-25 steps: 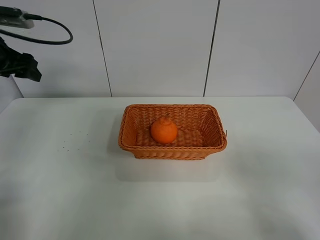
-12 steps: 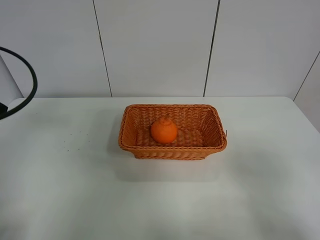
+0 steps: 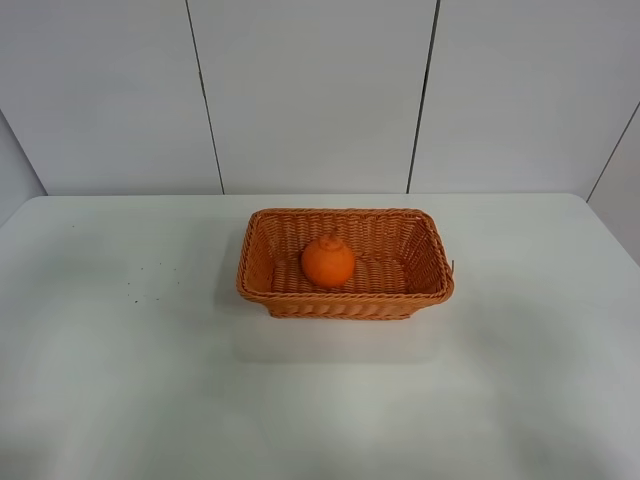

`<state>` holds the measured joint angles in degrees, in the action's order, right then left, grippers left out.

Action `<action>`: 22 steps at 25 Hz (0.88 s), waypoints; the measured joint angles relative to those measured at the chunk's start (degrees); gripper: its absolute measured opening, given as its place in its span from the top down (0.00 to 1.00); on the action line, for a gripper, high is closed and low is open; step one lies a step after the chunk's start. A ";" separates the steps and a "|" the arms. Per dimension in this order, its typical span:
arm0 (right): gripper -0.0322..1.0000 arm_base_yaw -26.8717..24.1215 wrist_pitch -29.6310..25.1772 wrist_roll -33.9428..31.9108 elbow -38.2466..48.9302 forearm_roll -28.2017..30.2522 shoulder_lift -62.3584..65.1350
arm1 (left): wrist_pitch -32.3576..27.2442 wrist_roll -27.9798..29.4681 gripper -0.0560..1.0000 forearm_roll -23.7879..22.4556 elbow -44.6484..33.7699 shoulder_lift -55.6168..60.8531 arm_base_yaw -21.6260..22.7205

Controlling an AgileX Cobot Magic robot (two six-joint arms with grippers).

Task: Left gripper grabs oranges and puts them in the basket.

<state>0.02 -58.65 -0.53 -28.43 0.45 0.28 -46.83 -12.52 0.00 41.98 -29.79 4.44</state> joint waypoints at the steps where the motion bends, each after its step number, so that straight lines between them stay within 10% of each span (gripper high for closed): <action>1: 0.30 0.00 0.00 0.00 0.00 0.00 0.00 | -1.22 0.09 0.16 0.00 0.00 1.80 0.00; 22: 0.30 0.00 0.00 0.00 0.00 0.00 0.00 | -13.11 2.00 0.17 2.42 -7.71 30.15 0.00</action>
<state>0.02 -58.65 -0.53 -28.43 0.45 0.28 -59.94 -10.52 2.42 34.28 0.36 4.44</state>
